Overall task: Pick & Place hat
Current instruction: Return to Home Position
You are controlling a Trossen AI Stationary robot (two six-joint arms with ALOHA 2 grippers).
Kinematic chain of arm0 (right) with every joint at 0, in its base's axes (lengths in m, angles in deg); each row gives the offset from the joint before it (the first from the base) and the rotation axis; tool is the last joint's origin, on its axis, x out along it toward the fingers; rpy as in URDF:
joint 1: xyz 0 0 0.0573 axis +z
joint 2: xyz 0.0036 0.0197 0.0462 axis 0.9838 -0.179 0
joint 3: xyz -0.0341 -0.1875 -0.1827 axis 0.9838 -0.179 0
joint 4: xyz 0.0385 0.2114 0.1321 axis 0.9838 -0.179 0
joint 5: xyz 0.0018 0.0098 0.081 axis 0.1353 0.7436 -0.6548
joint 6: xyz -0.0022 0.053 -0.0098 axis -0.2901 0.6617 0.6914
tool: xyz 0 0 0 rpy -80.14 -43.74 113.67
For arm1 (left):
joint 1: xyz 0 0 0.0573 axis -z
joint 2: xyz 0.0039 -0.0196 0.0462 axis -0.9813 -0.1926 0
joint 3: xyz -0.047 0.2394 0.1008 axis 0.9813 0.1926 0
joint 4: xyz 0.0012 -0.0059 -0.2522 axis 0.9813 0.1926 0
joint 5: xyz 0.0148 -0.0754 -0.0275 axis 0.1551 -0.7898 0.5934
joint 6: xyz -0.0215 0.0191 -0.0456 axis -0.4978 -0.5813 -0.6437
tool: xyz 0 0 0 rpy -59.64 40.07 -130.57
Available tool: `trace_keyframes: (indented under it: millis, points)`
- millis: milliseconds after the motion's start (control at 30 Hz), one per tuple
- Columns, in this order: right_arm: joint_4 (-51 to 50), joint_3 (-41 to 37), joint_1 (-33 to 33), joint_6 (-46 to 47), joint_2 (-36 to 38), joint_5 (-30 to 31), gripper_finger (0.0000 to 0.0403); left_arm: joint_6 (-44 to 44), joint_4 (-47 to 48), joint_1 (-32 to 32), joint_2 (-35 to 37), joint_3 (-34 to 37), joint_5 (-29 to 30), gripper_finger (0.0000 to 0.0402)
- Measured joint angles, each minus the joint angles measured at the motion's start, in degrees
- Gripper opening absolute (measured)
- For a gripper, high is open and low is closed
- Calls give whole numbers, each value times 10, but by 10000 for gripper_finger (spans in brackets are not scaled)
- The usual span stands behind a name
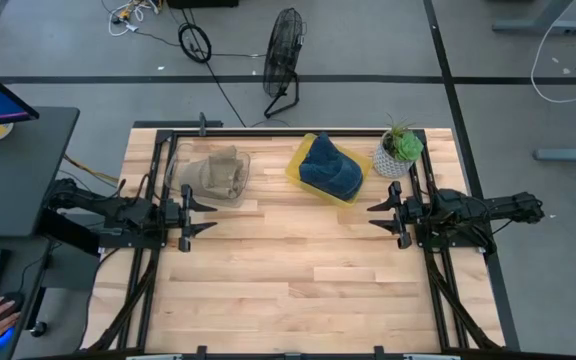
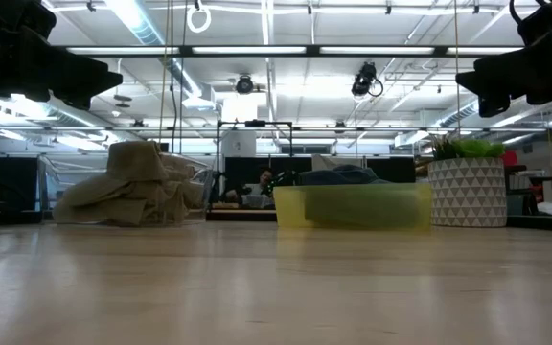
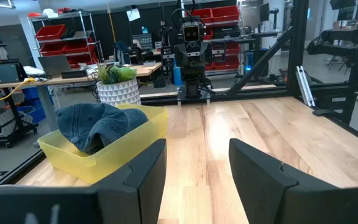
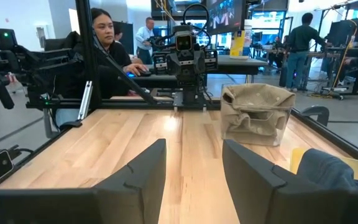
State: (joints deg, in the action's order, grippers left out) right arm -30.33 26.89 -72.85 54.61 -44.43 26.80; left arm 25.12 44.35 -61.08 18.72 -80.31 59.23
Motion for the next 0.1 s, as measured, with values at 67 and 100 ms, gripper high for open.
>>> trace_keyframes:
  millis: [67, 100]
  points:
    - [0, 0, 0, 0, 0, 0, 162, 0, 0, 0, 0, 0, 0, 178]
    - [0, 0, 0, 0, 0, 0, 162, 0, 0, 0, 0, 0, 0, 178]
